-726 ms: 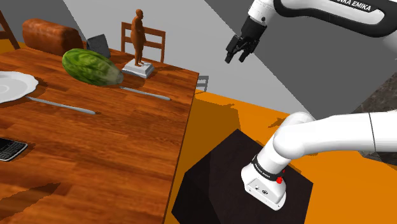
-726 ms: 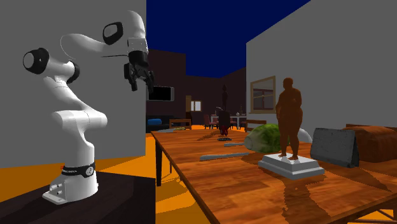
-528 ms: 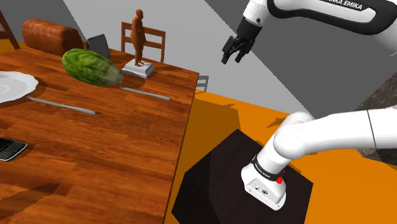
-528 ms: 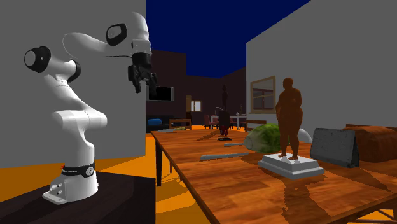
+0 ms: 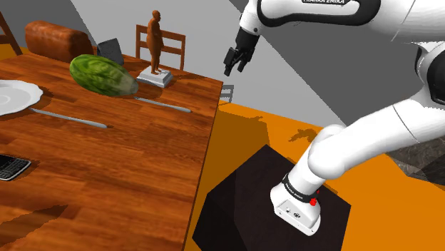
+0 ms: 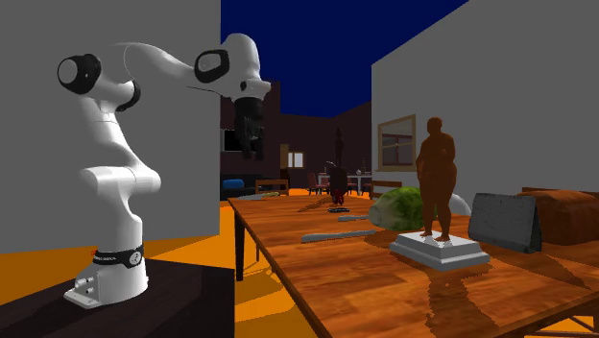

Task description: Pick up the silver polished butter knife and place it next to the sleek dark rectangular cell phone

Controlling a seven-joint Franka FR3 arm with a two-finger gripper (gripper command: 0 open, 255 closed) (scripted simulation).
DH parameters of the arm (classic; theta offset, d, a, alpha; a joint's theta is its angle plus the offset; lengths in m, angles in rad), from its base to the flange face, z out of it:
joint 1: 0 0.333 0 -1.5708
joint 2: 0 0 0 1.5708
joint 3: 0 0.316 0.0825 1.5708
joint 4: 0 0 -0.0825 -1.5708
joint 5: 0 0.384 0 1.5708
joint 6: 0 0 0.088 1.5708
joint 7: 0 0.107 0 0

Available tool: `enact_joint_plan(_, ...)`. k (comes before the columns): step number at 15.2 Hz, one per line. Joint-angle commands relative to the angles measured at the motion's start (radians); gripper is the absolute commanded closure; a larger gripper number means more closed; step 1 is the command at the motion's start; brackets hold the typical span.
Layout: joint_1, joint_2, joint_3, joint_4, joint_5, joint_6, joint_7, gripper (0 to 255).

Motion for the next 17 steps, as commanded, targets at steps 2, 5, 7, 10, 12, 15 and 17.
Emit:
enact_joint_plan(2, 0.020, 0.119, 0.001, 0.062, 0.001, 0.036, -0.053, 0)
enact_joint_plan(5, 0.038, 0.236, 0.008, 0.128, 0.003, 0.065, -0.100, 0)
enact_joint_plan(7, 0.049, 0.313, 0.014, 0.176, 0.003, 0.080, -0.130, 0)
enact_joint_plan(10, 0.064, 0.428, 0.027, 0.254, 0.001, 0.094, -0.173, 0)
enact_joint_plan(12, 0.074, 0.504, 0.036, 0.310, -0.002, 0.099, -0.200, 0)
enact_joint_plan(15, 0.090, 0.618, 0.052, 0.401, -0.011, 0.100, -0.237, 0)
enact_joint_plan(17, 0.101, 0.693, 0.063, 0.465, -0.019, 0.096, -0.260, 0)
